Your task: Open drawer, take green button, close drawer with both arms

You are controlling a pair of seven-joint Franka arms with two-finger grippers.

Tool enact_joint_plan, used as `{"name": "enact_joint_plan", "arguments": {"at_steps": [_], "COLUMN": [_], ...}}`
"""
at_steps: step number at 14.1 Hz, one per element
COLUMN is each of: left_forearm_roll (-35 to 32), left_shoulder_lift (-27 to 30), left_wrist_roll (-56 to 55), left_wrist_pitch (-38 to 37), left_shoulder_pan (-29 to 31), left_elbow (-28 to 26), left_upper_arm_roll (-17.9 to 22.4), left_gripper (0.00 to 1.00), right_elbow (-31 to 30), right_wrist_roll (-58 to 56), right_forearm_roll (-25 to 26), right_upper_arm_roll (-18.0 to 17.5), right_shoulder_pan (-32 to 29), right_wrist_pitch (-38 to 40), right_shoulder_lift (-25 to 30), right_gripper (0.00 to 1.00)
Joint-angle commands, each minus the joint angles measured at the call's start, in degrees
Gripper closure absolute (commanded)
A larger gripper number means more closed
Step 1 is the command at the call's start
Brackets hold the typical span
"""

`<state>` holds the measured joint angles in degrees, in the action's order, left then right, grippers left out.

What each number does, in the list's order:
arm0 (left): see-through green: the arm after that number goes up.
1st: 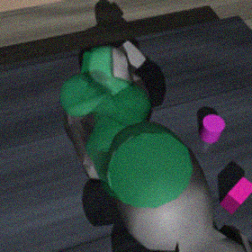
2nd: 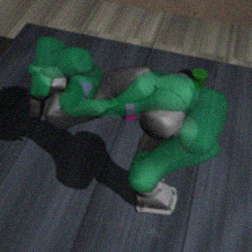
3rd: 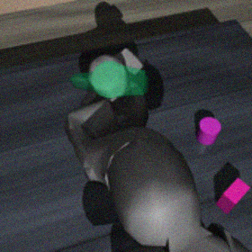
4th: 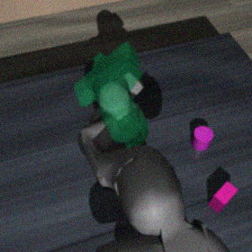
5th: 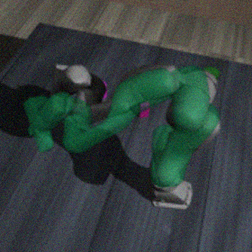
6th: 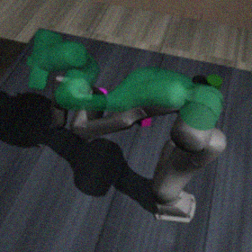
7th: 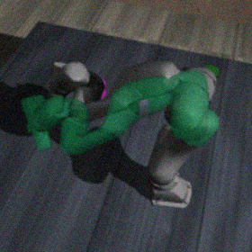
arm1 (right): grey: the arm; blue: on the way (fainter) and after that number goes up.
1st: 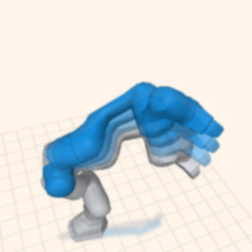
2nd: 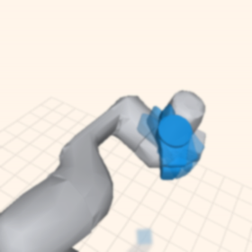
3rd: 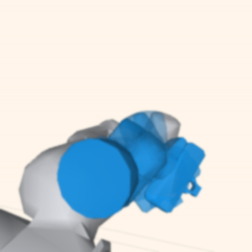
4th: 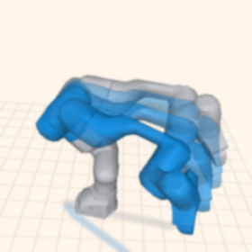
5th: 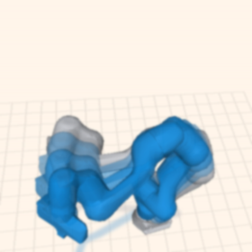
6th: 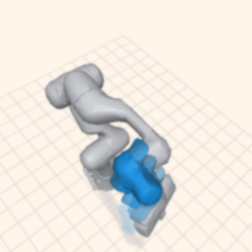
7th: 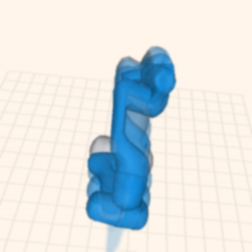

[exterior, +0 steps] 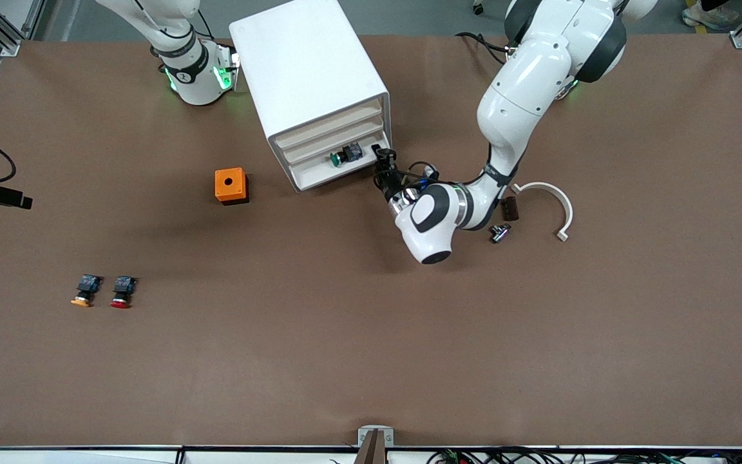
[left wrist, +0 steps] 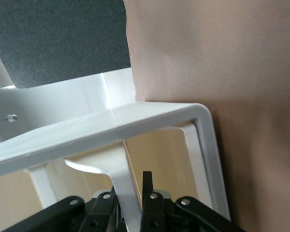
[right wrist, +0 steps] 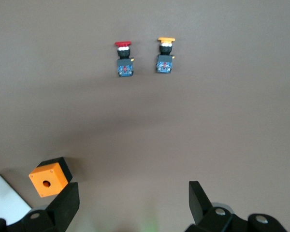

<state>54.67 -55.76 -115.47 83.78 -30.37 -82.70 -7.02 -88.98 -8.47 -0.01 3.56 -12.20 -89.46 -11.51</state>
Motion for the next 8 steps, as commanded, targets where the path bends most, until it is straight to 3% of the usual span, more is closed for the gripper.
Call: {"name": "enact_joint_plan", "arguments": {"at_steps": [1,8], "left_forearm_roll": [2.7,3.1], "left_shoulder_lift": [0.4,0.1], "left_wrist_roll": [-0.9,-0.9], "left_wrist_pitch": [0.3,2.4], "left_shoulder_pan": [2.2,8.0], "left_elbow": [0.9,2.7], "left_upper_arm_roll": [0.1,0.1], "left_gripper": [0.82,0.81], "right_elbow": [1.3,-10.4], "right_wrist_roll": [0.2,0.2], "right_forearm_roll": [0.5,0.3], "right_upper_arm_roll": [-0.8,-0.8], "right_shoulder_pan": [-1.9,-3.5], "right_wrist_pitch": [-0.9,-19.0], "right_shoulder_lift": [-0.9,-1.1], "right_gripper": [0.00,0.00]}}
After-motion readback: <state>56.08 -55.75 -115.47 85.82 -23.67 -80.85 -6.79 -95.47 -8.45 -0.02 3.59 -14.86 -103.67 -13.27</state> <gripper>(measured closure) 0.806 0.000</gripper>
